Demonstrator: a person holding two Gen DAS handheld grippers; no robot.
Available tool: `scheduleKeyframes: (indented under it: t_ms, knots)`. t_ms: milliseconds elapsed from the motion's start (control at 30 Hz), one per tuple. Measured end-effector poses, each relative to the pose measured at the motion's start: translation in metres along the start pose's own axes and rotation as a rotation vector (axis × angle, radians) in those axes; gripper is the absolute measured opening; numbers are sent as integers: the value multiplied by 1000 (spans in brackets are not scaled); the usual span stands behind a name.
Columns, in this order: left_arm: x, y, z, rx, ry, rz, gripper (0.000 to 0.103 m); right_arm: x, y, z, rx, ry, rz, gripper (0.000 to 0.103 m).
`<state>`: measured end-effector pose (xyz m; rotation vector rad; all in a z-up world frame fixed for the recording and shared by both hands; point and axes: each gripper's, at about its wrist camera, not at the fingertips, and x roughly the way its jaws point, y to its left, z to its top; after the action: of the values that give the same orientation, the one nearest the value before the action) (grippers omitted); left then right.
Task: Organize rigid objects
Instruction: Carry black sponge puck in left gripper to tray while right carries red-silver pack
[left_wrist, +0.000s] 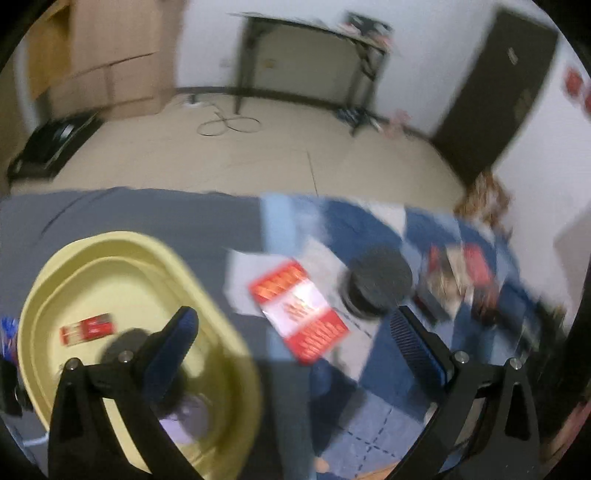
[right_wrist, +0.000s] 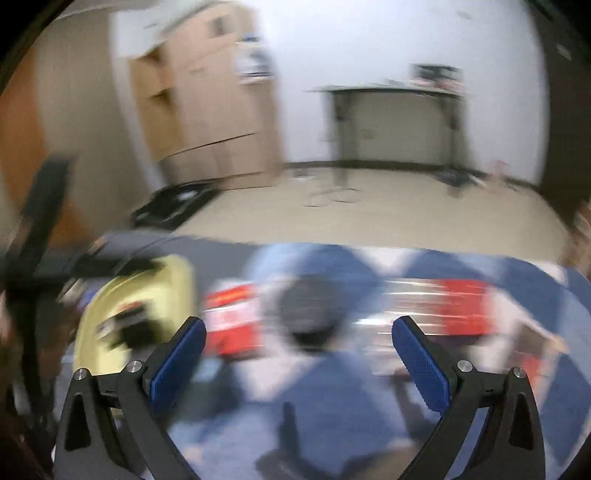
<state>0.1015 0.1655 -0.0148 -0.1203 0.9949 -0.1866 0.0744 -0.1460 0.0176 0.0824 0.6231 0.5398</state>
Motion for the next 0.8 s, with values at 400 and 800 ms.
scheduleKeyframes:
  t_ms: [400, 800]
  knots:
    - [78, -71, 18, 87, 69, 14, 103, 42, -84, 48, 174, 194, -39, 103]
    - [105, -73, 23, 33, 79, -40, 72, 92, -95, 62, 123, 309, -77, 91]
